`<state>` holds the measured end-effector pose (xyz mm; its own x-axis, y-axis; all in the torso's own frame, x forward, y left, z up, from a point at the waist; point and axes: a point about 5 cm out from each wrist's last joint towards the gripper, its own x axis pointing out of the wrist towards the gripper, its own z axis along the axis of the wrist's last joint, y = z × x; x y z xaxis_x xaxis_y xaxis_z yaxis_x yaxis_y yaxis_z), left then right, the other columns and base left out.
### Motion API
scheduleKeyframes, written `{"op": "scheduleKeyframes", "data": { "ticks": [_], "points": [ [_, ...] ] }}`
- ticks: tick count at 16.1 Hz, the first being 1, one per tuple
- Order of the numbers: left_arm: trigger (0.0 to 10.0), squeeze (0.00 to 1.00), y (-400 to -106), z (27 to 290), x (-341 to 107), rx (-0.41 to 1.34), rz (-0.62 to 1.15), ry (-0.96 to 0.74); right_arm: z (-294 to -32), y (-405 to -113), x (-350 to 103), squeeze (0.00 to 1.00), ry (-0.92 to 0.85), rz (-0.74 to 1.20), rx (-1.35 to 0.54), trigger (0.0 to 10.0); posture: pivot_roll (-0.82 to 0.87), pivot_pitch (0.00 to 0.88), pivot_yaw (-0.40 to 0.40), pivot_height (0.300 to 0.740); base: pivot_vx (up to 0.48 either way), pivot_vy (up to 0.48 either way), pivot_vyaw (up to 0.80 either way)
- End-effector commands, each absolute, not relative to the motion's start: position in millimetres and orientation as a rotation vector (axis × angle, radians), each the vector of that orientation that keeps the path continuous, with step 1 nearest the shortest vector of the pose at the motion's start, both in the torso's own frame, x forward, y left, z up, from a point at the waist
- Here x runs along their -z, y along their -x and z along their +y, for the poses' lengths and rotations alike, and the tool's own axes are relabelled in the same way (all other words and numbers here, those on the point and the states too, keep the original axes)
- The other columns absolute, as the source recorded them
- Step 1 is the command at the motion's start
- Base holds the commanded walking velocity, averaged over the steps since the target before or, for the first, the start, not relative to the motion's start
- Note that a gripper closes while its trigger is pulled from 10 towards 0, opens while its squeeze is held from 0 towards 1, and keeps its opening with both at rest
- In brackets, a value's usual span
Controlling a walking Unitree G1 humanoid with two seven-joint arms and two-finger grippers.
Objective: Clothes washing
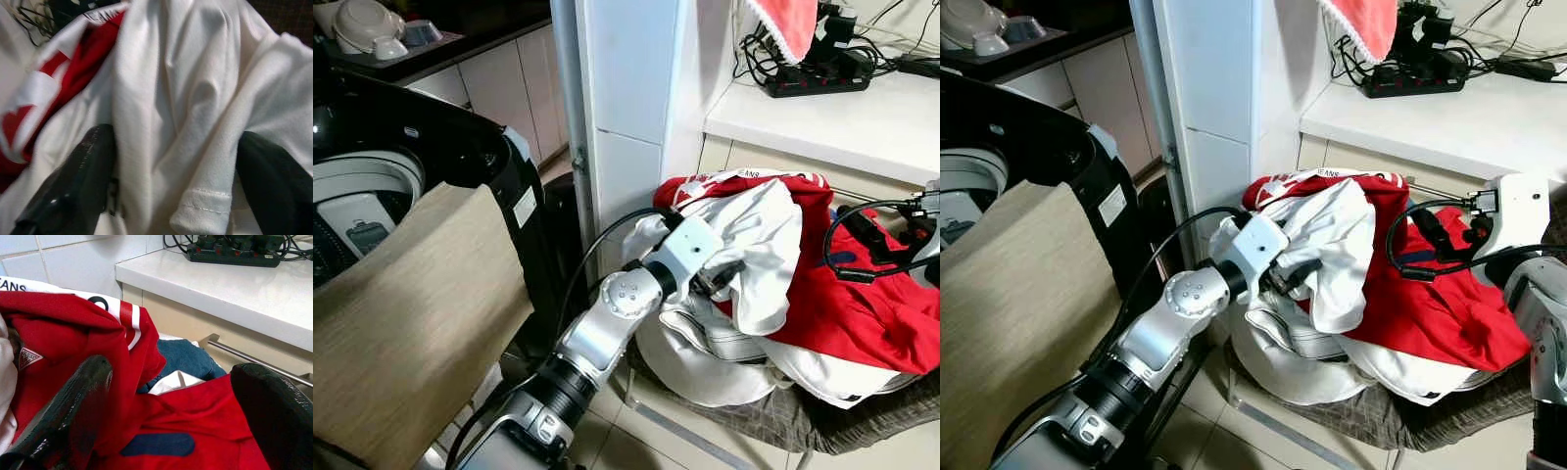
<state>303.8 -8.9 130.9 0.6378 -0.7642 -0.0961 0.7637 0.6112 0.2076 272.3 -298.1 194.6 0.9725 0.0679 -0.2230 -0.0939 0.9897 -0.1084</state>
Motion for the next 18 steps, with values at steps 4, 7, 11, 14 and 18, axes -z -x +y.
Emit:
{"op": "scheduleKeyframes", "data": {
  "ticks": [4, 7, 11, 14, 18],
  "points": [
    [0.0, 0.0, -307.5, -5.8, -130.1, 0.874, -0.006, -0.23, -288.8, -273.8, -194.2, 0.0, 0.126, 0.218, -0.131, 10.0, -0.17, 0.0, 0.031, 0.74, 0.0, 0.0, 0.0],
    [0.0, 0.0, -308.5, -4.5, -129.7, 0.873, -0.006, -0.225, -282.1, -273.0, -193.6, 0.0, 0.128, 0.214, -0.176, 10.0, -0.17, 0.0, 0.033, 0.74, 0.0, 0.0, 0.0],
    [0.0, 0.0, -308.5, -4.3, -129.4, 0.884, -0.007, -0.215, -264.8, -259.2, -197.3, 0.0, 0.15, 0.224, -0.404, 10.0, -0.17, 0.0, 0.035, 0.74, 0.0, 0.0, 0.0],
    [0.0, 0.0, -308.3, -4.0, -128.9, 0.895, -0.008, -0.212, -251.4, -238.7, -194.2, 0.0, 0.172, 0.292, -0.614, 10.0, -0.17, 0.0, 0.036, 0.74, 0.0, 0.0, 0.0],
    [0.0, 0.0, -307.9, -4.9, -129.4, 0.907, -0.01, -0.205, -248.7, -237.0, -193.9, 0.0, 0.165, 0.287, -0.629, 10.0, -0.17, 0.0, 0.038, 0.74, 0.0, 0.0, 0.0]
  ]
}}
